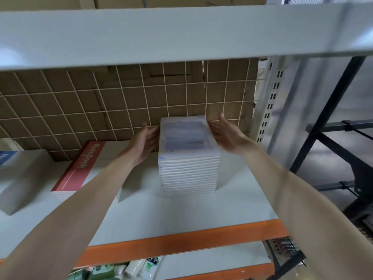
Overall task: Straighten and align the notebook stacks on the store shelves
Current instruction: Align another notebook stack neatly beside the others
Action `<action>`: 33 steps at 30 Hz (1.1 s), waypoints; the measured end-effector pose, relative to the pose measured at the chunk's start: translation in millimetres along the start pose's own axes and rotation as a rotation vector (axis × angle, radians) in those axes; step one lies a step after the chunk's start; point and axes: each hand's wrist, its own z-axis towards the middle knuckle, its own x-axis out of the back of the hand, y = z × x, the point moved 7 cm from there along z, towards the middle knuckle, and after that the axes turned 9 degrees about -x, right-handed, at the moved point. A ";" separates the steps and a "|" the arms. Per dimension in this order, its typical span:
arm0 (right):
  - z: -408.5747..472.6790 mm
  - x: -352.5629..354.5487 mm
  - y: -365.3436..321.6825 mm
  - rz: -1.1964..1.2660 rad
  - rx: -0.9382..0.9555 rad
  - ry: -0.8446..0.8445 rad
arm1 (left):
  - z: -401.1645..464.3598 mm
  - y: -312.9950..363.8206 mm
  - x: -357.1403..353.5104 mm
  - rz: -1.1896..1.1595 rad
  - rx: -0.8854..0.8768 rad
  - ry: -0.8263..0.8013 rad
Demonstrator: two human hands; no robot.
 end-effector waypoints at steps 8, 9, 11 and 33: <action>10.0 11.0 -9.8 -0.061 0.053 0.021 | 9.5 -3.0 2.4 0.010 -0.022 0.021; 12.5 9.9 -13.6 -0.050 0.071 0.022 | 11.7 -4.8 1.9 -0.009 -0.024 0.017; 16.2 4.9 -19.3 -0.026 0.089 0.007 | 16.7 -6.2 1.3 -0.049 -0.025 0.018; -43.1 11.9 67.5 0.129 -0.086 -0.151 | -64.5 -54.0 25.2 -0.256 0.168 0.041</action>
